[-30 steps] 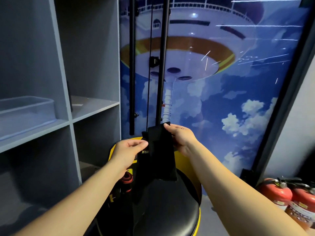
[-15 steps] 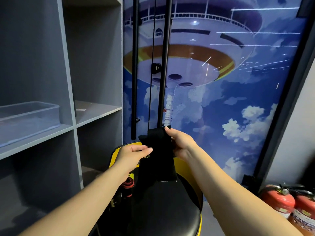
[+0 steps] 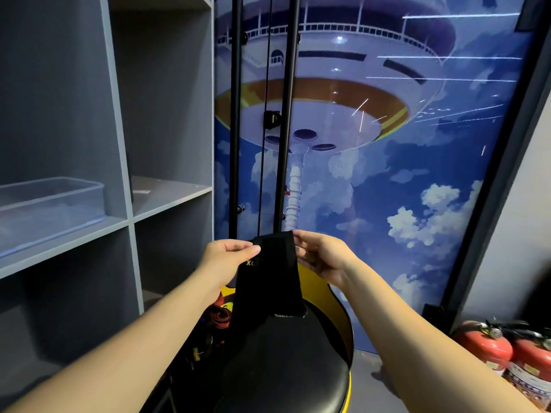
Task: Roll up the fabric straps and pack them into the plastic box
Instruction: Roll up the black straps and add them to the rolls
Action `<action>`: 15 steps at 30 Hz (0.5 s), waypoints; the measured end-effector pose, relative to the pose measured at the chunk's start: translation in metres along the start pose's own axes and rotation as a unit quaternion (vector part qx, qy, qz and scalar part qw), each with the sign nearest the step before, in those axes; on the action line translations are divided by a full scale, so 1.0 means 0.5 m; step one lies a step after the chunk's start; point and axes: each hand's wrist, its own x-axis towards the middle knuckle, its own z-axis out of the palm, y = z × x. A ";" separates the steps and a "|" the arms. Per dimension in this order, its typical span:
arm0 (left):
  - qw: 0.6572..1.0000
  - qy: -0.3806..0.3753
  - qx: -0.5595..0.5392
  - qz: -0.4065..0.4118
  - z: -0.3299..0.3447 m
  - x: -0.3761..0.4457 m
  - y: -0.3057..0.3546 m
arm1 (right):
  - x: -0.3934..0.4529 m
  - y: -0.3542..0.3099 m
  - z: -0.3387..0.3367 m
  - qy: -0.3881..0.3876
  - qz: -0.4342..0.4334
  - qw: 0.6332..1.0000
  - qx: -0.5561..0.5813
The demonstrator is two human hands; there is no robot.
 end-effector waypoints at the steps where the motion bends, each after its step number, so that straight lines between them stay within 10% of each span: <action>1: 1.000 0.003 -0.006 -0.003 -0.002 0.005 0.004 | -0.008 0.005 -0.003 -0.009 -0.030 0.999 -0.038; 10: 0.995 0.027 -0.084 -0.041 -0.015 0.030 0.028 | -0.053 0.067 -0.012 -0.036 -0.244 0.902 -0.355; 15: 0.992 0.041 -0.102 -0.061 -0.012 0.029 0.024 | -0.064 0.070 0.001 -0.062 -0.194 0.927 -0.315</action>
